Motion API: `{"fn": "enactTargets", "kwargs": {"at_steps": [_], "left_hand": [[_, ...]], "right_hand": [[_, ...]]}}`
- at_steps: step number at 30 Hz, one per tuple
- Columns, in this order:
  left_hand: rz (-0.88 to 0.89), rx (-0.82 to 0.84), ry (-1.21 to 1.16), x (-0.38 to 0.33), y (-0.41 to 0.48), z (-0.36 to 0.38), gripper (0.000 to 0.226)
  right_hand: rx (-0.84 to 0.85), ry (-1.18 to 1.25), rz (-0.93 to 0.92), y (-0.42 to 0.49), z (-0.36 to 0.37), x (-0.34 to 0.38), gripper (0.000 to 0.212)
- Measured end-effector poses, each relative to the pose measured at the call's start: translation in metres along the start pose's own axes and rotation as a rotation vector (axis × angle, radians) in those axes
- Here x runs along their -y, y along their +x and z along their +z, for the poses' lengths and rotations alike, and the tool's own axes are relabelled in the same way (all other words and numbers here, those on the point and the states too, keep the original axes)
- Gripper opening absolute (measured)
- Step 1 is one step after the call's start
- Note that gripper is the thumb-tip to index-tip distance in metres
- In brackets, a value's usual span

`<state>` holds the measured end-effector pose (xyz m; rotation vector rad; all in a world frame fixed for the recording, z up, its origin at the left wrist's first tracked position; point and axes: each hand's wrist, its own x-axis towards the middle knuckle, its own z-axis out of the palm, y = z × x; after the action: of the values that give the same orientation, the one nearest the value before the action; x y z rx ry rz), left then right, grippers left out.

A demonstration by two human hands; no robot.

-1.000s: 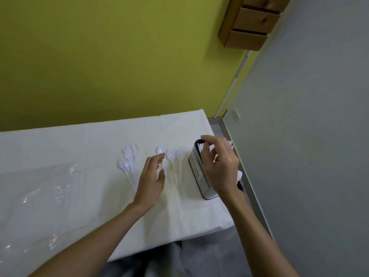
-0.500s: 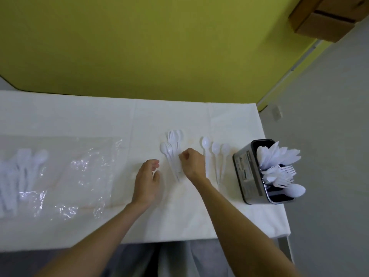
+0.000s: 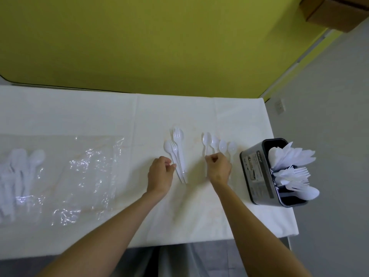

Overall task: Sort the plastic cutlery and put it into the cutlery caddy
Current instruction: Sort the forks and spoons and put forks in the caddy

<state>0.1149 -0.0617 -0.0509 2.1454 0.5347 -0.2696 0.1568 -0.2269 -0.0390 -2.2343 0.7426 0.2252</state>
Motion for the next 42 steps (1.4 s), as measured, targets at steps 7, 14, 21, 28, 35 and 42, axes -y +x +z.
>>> {"fn": "enactTargets", "kwargs": {"at_steps": [7, 14, 21, 28, 35, 42], "left_hand": [[-0.127, -0.063, 0.043, -0.008, 0.007, 0.009, 0.021], [-0.223, -0.117, -0.055, -0.001, -0.003, 0.003, 0.012], [-0.178, -0.111, -0.038, 0.002, -0.007, 0.0, 0.015], [-0.142, -0.086, 0.031, 0.002, -0.01, 0.0, 0.019], [-0.159, -0.133, -0.046, 0.009, -0.02, -0.013, 0.014], [-0.175, -0.122, -0.168, 0.018, -0.015, -0.015, 0.013]], "right_hand": [[0.18, -0.057, -0.221, -0.015, 0.019, 0.019, 0.017], [0.302, 0.068, -0.035, -0.009, 0.037, 0.029, 0.018], [0.094, 0.113, 0.024, -0.004, 0.015, 0.011, 0.016], [0.066, -0.036, -0.161, -0.01, 0.01, 0.01, 0.018], [0.28, -0.215, -0.314, -0.022, 0.041, 0.039, 0.033], [0.287, -0.129, -0.187, -0.024, 0.024, 0.027, 0.013]]}}
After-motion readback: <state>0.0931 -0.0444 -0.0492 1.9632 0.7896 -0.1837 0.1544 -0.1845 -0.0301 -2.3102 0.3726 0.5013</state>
